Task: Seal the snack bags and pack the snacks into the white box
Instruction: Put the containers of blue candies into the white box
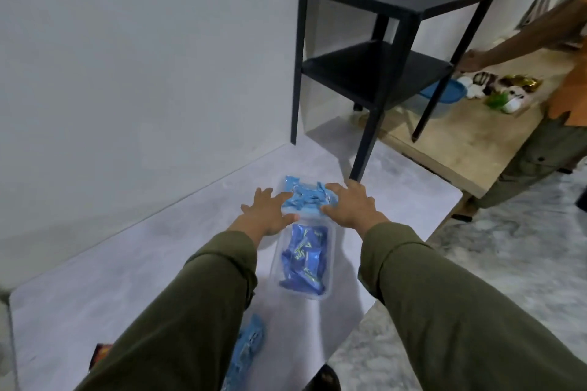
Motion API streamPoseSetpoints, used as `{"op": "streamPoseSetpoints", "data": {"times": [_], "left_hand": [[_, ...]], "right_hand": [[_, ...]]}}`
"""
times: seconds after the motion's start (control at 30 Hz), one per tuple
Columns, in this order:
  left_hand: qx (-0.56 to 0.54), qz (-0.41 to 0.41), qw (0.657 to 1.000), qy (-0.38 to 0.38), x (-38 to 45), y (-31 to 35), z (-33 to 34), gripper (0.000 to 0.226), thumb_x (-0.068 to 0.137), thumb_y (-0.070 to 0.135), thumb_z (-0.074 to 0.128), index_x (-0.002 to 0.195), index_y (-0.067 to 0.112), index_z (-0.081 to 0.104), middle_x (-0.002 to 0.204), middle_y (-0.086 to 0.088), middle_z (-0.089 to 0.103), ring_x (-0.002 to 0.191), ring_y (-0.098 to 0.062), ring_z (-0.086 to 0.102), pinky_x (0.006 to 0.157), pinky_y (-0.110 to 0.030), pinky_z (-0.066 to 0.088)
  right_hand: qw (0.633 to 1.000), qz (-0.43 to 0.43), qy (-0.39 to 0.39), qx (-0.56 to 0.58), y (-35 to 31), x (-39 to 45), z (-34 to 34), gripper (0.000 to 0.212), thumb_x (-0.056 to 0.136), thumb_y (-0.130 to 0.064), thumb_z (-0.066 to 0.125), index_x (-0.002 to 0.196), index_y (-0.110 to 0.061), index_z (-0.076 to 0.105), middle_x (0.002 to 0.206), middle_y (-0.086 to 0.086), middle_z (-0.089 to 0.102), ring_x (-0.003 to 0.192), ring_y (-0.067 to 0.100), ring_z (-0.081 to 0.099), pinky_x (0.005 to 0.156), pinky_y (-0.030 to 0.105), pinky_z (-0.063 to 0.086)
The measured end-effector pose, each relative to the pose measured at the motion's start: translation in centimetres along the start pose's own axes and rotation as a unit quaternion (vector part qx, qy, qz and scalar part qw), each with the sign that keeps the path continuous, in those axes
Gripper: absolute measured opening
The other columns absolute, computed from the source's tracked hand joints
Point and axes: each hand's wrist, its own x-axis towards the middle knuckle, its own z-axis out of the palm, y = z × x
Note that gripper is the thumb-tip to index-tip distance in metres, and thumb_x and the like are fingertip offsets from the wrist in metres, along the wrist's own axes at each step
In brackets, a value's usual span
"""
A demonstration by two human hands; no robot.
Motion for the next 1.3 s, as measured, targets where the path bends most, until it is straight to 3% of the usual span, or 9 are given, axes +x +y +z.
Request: {"op": "streamPoseSetpoints", "data": {"times": [0.37,0.53,0.63,0.77,0.83,0.9,1.03,1.17,1.3], "left_hand": [[-0.069,-0.087,0.994,-0.003,9.7,-1.3,3.1,0.052,0.09,0.065,0.028,0.138,0.047,0.031,0.157,-0.001,0.016,0.145,-0.023,0.001,0.111,-0.063,0.009],[-0.069,-0.116,0.99,0.025,12.2,-1.2,2.4,0.049,0.092,0.059,0.034,0.139,0.049,0.026,0.159,-0.004,0.002,0.145,-0.026,-0.01,0.112,-0.062,0.001],[-0.094,-0.137,0.985,0.049,13.8,-0.7,2.4,0.054,0.091,0.056,0.043,0.14,0.047,0.025,0.158,-0.005,-0.007,0.145,-0.028,-0.014,0.113,-0.062,0.002],[-0.138,-0.157,0.976,0.054,15.2,0.2,2.7,0.069,0.086,0.056,0.053,0.144,0.04,0.02,0.156,-0.007,-0.017,0.145,-0.031,0.002,0.116,-0.056,0.013],[-0.175,-0.157,0.969,0.075,15.5,0.7,2.5,0.068,0.085,0.049,0.058,0.143,0.034,0.026,0.155,-0.012,-0.007,0.14,-0.033,0.023,0.115,-0.047,0.025],[-0.205,-0.16,0.961,0.098,15.6,1.1,2.2,0.059,0.088,0.04,0.06,0.14,0.029,0.034,0.148,-0.013,0.02,0.13,-0.032,0.039,0.108,-0.038,0.034],[-0.158,-0.137,0.969,0.13,14.7,1.4,0.8,0.042,0.089,0.033,0.059,0.128,0.019,0.052,0.125,-0.008,0.057,0.111,-0.026,0.055,0.094,-0.03,0.04],[-0.133,-0.113,0.975,0.141,12.5,2.1,-1.4,0.037,0.09,0.027,0.059,0.122,0.01,0.057,0.123,-0.011,0.063,0.112,-0.027,0.058,0.098,-0.028,0.04],[-0.231,-0.103,0.957,0.14,8.9,2.4,-2.5,0.05,0.085,0.02,0.066,0.132,0.011,0.051,0.132,-0.013,0.055,0.119,-0.028,0.052,0.104,-0.031,0.039]], "right_hand": [[0.991,-0.095,-0.088,-0.015,2.4,12.4,4.1,0.055,0.09,-0.049,0.049,0.14,-0.034,0.034,0.153,0.006,0.017,0.139,0.028,0.018,0.114,0.047,0.013],[0.988,-0.126,-0.085,-0.027,1.9,16.4,4.6,0.057,0.088,-0.053,0.048,0.14,-0.037,0.03,0.137,0.007,0.037,0.12,0.027,0.039,0.106,0.047,0.032],[0.99,-0.104,-0.095,-0.008,1.5,18.1,4.6,0.068,0.084,-0.059,0.05,0.143,-0.037,0.022,0.123,0.009,0.037,0.112,0.03,0.045,0.099,0.044,0.041],[0.985,-0.083,-0.143,0.047,1.5,19.2,4.8,0.081,0.082,-0.064,0.051,0.147,-0.039,0.008,0.126,0.014,0.036,0.113,0.035,0.048,0.098,0.042,0.042],[0.982,-0.08,-0.153,0.076,1.4,19.3,5.0,0.081,0.084,-0.06,0.052,0.147,-0.038,0.006,0.131,0.014,0.042,0.112,0.033,0.051,0.098,0.04,0.043],[0.98,-0.081,-0.153,0.102,1.2,19.2,5.1,0.079,0.088,-0.051,0.053,0.148,-0.033,0.005,0.133,0.015,0.048,0.11,0.031,0.054,0.096,0.038,0.044],[0.98,-0.076,-0.129,0.135,0.8,18.4,4.4,0.073,0.091,-0.04,0.053,0.149,-0.021,0.011,0.133,0.017,0.052,0.114,0.033,0.054,0.097,0.039,0.044],[0.973,-0.05,-0.092,0.204,0.5,15.9,2.6,0.066,0.09,-0.036,0.054,0.146,-0.02,0.022,0.127,0.016,0.055,0.108,0.031,0.057,0.095,0.036,0.048],[0.98,-0.053,-0.06,0.18,0.1,11.7,1.1,0.069,0.093,-0.035,0.052,0.149,-0.017,0.016,0.135,0.017,0.049,0.119,0.033,0.05,0.098,0.032,0.039]]}}
